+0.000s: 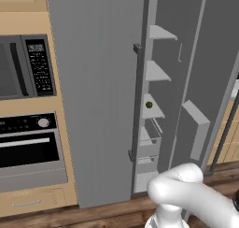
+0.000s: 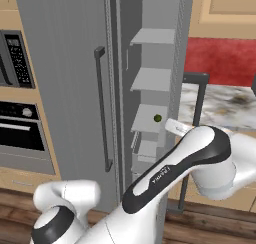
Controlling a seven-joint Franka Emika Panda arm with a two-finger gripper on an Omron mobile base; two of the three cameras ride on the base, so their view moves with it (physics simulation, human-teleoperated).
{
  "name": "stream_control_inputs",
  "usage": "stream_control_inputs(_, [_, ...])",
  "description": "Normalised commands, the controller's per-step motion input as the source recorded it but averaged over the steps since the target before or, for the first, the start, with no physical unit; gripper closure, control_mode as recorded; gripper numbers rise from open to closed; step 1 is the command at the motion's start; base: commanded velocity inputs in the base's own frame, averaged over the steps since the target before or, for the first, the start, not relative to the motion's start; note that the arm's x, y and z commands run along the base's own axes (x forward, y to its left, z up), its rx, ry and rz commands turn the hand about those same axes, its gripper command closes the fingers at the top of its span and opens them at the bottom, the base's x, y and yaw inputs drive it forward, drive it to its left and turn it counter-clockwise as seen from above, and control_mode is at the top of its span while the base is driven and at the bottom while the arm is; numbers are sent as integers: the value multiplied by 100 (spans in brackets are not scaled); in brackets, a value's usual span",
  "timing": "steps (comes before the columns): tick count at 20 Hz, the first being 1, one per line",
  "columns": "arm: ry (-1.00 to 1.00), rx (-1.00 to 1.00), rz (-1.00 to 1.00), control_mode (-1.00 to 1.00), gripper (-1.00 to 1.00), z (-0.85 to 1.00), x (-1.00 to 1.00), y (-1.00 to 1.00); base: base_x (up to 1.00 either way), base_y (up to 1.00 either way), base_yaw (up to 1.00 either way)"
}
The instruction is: Pick up the frozen fish from the freezer, place it on any shelf in the fridge, and close the fridge and freezer doors when done.
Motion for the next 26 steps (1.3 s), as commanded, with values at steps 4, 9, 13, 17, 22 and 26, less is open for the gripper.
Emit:
stream_control_inputs(4, [0,0,5,-100,-100,-18,56,-45,0,0,0])
stream_control_inputs(9, [0,0,6,-100,-100,-31,54,-14,0,0,0])
stream_control_inputs(13, [-1,0,1,-100,-100,-38,58,-3,0,0,0])
stream_control_inputs(17, [0,-1,0,-100,-100,-21,55,-39,0,0,0])
stream_control_inputs(22, [0,0,0,-100,-100,-8,55,-30,0,0,0])
stream_control_inputs(26, [0,0,0,-100,-100,-3,50,-10,0,0,0])
